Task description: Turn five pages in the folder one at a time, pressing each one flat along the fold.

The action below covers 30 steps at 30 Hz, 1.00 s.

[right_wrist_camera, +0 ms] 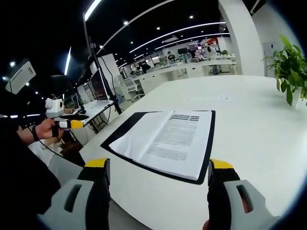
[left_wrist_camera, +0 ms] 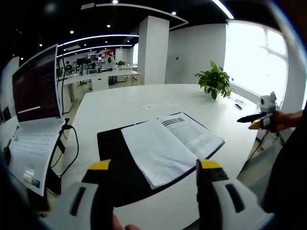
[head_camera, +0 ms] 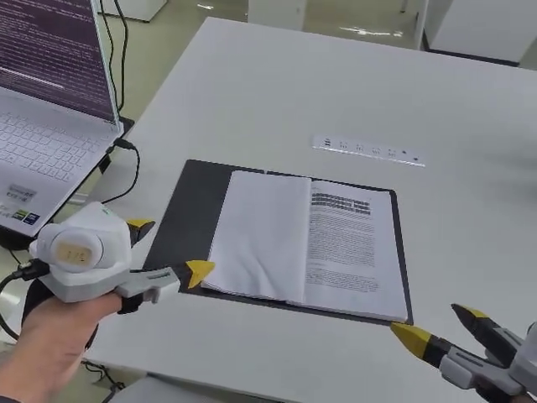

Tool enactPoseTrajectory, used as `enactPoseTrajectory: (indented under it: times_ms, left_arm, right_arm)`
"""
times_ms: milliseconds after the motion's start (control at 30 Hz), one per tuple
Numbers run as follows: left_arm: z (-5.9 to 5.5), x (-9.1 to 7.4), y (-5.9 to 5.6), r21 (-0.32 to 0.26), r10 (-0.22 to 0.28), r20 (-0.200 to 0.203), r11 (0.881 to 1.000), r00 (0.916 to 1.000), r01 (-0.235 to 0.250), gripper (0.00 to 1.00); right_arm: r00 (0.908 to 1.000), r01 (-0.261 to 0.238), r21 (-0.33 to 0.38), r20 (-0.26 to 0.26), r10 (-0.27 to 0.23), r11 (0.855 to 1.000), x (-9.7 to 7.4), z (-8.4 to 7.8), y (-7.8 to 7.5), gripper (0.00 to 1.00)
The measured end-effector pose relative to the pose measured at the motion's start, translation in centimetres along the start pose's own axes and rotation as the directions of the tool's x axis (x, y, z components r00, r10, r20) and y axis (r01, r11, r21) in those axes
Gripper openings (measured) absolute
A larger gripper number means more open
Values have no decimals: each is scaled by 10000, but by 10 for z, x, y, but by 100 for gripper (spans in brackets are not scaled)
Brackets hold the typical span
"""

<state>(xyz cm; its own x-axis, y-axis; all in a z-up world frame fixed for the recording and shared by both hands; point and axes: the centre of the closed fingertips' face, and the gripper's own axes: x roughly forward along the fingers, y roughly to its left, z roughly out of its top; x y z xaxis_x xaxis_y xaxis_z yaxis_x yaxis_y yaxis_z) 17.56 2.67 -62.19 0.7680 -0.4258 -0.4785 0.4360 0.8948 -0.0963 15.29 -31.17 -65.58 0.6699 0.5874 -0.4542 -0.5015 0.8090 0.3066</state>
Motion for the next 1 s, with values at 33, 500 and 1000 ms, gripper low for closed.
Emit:
enactPoseTrajectory:
  times_ms: [33, 500, 1000]
  left_arm:
    - [0, 0, -1, -13, -20, 7, 10000, 10000, 20, 69]
    - [1, -2, -9, 129, -158, -17, 9998, 9999, 158, 70]
    - [1, -5, -4, 70, -125, 108, 9999, 9999, 124, 71]
  right_arm:
    - [10000, -1, 8, -4, 1, 10000, 0, 0, 0, 83]
    - [9999, 13, 70, 159, -14, 10000, -4, 3, 2, 82]
    - [10000, 33, -20, -21, -33, 10000, -7, -4, 7, 83]
